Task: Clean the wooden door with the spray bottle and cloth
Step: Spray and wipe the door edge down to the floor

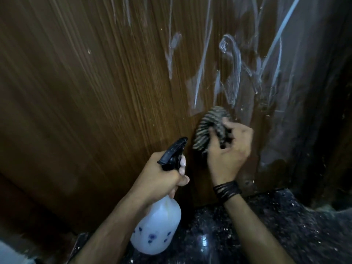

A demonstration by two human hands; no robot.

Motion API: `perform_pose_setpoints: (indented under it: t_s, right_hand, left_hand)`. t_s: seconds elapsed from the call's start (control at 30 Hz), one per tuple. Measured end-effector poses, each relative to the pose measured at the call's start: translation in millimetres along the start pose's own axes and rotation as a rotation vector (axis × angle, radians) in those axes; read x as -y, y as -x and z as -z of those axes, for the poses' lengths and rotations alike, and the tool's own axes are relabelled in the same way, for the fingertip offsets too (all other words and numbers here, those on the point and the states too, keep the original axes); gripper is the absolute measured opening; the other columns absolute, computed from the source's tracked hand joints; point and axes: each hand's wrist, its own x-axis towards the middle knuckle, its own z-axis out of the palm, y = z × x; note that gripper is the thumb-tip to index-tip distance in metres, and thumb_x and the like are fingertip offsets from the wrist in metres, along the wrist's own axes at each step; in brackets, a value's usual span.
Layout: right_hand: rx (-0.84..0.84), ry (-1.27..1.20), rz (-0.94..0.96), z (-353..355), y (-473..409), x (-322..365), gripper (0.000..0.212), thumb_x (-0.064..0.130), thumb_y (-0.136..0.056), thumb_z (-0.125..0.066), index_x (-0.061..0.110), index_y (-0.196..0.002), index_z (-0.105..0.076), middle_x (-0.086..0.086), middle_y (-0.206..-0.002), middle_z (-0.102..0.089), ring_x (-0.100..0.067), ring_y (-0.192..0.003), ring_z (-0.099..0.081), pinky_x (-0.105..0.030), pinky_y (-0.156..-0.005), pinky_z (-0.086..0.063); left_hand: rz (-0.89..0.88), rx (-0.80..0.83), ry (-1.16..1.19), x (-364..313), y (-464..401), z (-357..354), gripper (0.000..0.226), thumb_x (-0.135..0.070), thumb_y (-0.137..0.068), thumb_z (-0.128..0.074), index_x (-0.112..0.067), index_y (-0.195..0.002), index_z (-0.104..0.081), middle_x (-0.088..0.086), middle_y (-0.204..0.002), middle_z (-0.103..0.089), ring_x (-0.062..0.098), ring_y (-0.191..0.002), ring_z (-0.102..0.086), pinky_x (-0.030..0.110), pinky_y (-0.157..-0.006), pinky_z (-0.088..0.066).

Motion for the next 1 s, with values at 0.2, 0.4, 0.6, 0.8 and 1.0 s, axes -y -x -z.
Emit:
perform_pose_setpoints:
  t_s: [0.2, 0.4, 0.6, 0.8, 1.0]
  right_hand:
    - [0.403, -0.078, 0.229, -10, 4, 19, 0.037, -0.010, -0.068, -0.070, 0.005, -0.101, -0.072, -0.008, -0.101, -0.055, -0.010, -0.092, -0.053, -0.008, -0.081, -0.040]
    - [-0.060, -0.068, -0.038, -11, -17, 20, 0.024, 0.007, -0.080, -0.079, 0.008, -0.101, -0.068, 0.000, -0.104, -0.050, -0.021, -0.093, -0.059, -0.045, -0.079, -0.057]
    - [0.230, 0.004, 0.199, -4, -26, 34, 0.040, -0.015, -0.068, -0.071, 0.002, -0.103, -0.069, -0.012, -0.103, -0.054, -0.009, -0.098, -0.049, -0.003, -0.090, -0.034]
    - [0.159, -0.014, 0.200, 3, -70, 64, 0.034, -0.009, -0.072, -0.073, 0.004, -0.104, -0.067, -0.010, -0.104, -0.055, -0.013, -0.099, -0.053, -0.010, -0.087, -0.040]
    - [0.205, 0.061, 0.200, 13, -89, 68, 0.039, -0.010, -0.070, -0.077, 0.007, -0.104, -0.066, 0.000, -0.105, -0.049, -0.002, -0.098, -0.046, 0.000, -0.090, -0.032]
  left_hand:
    - [0.028, -0.113, 0.092, -13, -3, 2, 0.029, 0.017, -0.086, -0.059, -0.012, -0.080, -0.056, 0.001, -0.060, -0.050, 0.010, -0.038, -0.036, 0.025, -0.046, -0.035]
    - [-0.028, -0.075, 0.043, -20, 11, 19, 0.028, 0.015, -0.086, -0.060, -0.013, -0.087, -0.058, 0.002, -0.068, -0.052, 0.007, -0.041, -0.040, 0.024, -0.045, -0.038]
    - [-0.082, -0.062, 0.075, -44, 14, 25, 0.027, 0.015, -0.086, -0.058, -0.012, -0.087, -0.059, 0.001, -0.067, -0.052, 0.006, -0.041, -0.042, 0.025, -0.048, -0.038]
    - [-0.088, 0.001, 0.072, -70, 12, 19, 0.030, 0.015, -0.083, -0.057, -0.014, -0.088, -0.059, 0.009, -0.078, -0.053, 0.011, -0.043, -0.041, 0.028, -0.048, -0.038]
    - [-0.099, 0.094, -0.063, -98, 12, 34, 0.030, 0.014, -0.082, -0.058, -0.016, -0.085, -0.058, 0.011, -0.081, -0.053, 0.010, -0.044, -0.040, 0.028, -0.048, -0.038]
